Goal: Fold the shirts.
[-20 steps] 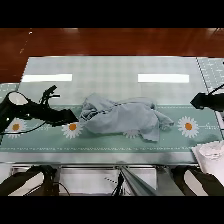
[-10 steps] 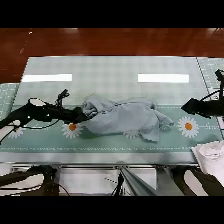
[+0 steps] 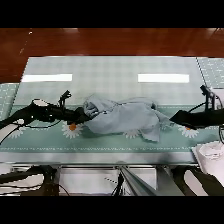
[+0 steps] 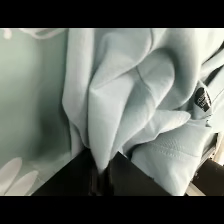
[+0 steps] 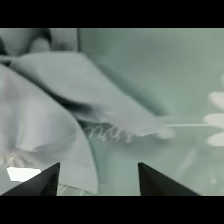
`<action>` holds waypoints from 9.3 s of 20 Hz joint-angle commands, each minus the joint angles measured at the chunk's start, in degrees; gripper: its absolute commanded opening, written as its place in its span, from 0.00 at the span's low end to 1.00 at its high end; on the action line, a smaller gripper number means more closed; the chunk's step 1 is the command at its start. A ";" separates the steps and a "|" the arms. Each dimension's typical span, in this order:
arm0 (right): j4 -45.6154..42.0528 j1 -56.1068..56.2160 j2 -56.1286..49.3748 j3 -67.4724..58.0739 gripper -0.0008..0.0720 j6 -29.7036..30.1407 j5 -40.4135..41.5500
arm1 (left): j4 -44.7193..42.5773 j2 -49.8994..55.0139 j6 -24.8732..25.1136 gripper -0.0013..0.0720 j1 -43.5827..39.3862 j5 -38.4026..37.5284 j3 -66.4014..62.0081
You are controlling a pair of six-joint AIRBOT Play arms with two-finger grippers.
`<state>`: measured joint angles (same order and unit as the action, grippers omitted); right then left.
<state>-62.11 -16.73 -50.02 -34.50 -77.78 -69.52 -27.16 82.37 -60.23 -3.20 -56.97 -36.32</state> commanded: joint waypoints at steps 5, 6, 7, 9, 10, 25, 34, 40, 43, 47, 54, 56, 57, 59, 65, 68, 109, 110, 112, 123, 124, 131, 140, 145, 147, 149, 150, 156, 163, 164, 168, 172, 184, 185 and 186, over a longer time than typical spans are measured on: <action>8.92 13.75 -0.07 11.58 0.76 0.83 14.21 | 0.15 0.11 1.25 0.09 0.00 -2.12 -0.04; 8.31 15.50 -0.07 11.96 0.76 -0.24 17.07 | 0.15 0.11 1.25 0.09 0.00 -2.16 -0.04; 6.91 17.00 -0.07 12.02 0.76 -1.57 19.50 | 0.15 0.11 1.25 0.09 0.00 -2.23 -0.04; 3.52 18.34 -0.04 12.00 0.76 -3.93 22.71 | 0.15 0.11 1.22 0.09 0.00 -2.67 -0.07; 2.45 18.32 -0.04 12.00 0.76 -4.31 22.64 | 0.15 0.11 1.25 0.09 0.00 -2.93 -0.07; 26.56 18.38 -14.36 12.00 0.54 10.58 25.29 | 0.13 0.11 2.16 0.09 0.04 -3.04 -0.76; 5.22 18.32 2.45 -8.59 0.04 6.14 9.20 | 0.13 -8.28 1.86 0.06 0.09 -5.77 -18.86; -20.24 18.32 13.75 -28.17 0.04 -6.45 9.11 | 0.09 -20.37 -2.43 0.06 3.26 -6.14 -38.95; -22.58 18.34 14.64 -38.36 0.04 -7.98 10.45 | 0.15 -25.20 -5.92 0.06 5.07 -6.12 -50.03; -22.25 18.34 14.64 -51.08 0.04 -12.59 16.44 | 0.20 -29.70 -8.59 0.06 4.02 -6.16 -64.06; -20.15 18.34 14.64 -63.23 0.04 -14.19 17.97 | 0.17 -35.91 -13.64 0.06 3.76 -7.96 -70.03; -20.65 18.34 14.23 -63.34 0.04 -14.14 17.07 | 0.15 -35.23 -14.88 0.06 3.76 -10.80 -69.96; -21.22 18.34 13.53 -63.34 0.04 -14.12 15.52 | 0.13 -34.51 -15.12 0.06 3.76 -12.15 -69.85; -21.66 18.34 11.28 -63.34 0.04 -13.86 10.08 | 0.13 -32.20 -16.20 0.06 3.76 -15.96 -69.85; -25.33 18.34 -2.80 -63.34 0.04 -8.90 -8.98 | -6.05 -21.09 -16.15 0.06 1.77 -26.45 -68.61; -25.24 18.34 -11.61 -63.34 0.04 -7.41 -5.40 | -7.28 -14.84 -14.10 0.06 -1.51 -26.23 -61.57; 18.49 4.90 -8.20 11.85 0.70 5.42 17.38 | -7.63 12.94 -5.81 0.06 -4.07 -27.47 -51.71; 20.13 7.80 -9.18 11.85 0.70 5.73 18.97 | -7.63 12.98 -5.81 0.06 -4.07 -27.45 -51.71; 22.05 13.49 -11.32 11.82 0.69 4.55 23.50 | -7.63 12.98 -5.84 0.06 -4.07 -27.45 -51.71; 17.03 5.20 -3.69 -3.89 0.04 2.91 26.27 | -7.54 12.52 -9.40 0.06 4.96 -27.63 -54.10; 16.87 2.23 -2.80 -8.09 0.04 2.91 26.29 | -7.43 12.46 -11.23 0.06 6.23 -28.04 -54.34; 11.72 -7.45 -8.46 -27.23 0.04 2.51 21.51 | -10.80 12.83 -13.51 0.06 -0.90 -33.48 -53.59; 10.05 -7.45 -18.71 -27.21 0.08 1.75 7.89 | -17.46 17.84 -13.55 0.06 -9.27 -30.23 -53.59; 0.09 -7.43 -16.20 -27.58 0.77 2.36 -2.86 | -17.49 18.58 -13.33 0.06 -9.05 -30.25 -53.62; -5.57 -7.45 -14.14 -23.85 0.76 1.95 -7.78 | -17.49 18.58 -12.46 0.06 -9.05 -30.08 -53.62; -1.86 -7.43 -9.97 -14.27 0.75 1.40 -6.40 | -17.49 18.58 -12.26 0.06 -9.05 -30.03 -53.62; 4.44 -7.45 -7.30 -7.65 0.75 2.05 -5.03 | -17.49 18.58 -12.26 0.06 -9.05 -30.03 -53.62; 21.49 -7.43 4.22 17.90 0.75 4.98 3.13 | -17.49 18.58 -12.22 0.06 -9.07 -30.03 -53.62; 24.24 5.92 4.83 22.25 0.74 -2.38 15.30 | -17.49 18.58 -11.34 0.06 -9.07 -30.03 -53.62; 24.06 10.05 4.83 22.25 0.74 -5.84 19.69 | -17.49 18.58 -11.34 0.06 -9.07 -30.03 -53.62; 23.26 22.77 2.58 22.25 0.74 -15.61 30.91 | -17.46 18.58 -10.95 0.06 -9.05 -30.03 -53.62; 30.27 32.92 -4.70 22.23 0.58 -16.50 38.97 | -17.46 18.58 -10.95 0.06 -9.05 -29.46 -53.62; 19.26 27.15 12.68 -13.42 0.04 -10.73 32.44 | 3.04 5.66 -10.75 0.06 6.82 -28.94 -62.79; 18.49 24.52 13.57 -17.64 0.04 -10.73 31.69 | 4.66 2.99 -10.80 0.06 8.31 -28.94 -64.74; 17.73 21.73 14.16 -22.23 0.04 -10.73 30.58 | 5.73 -0.04 -11.02 0.06 9.79 -28.89 -66.84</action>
<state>-40.60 10.83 -39.44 -45.08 -88.51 -36.53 -28.99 88.77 -71.02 2.15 -86.41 -98.56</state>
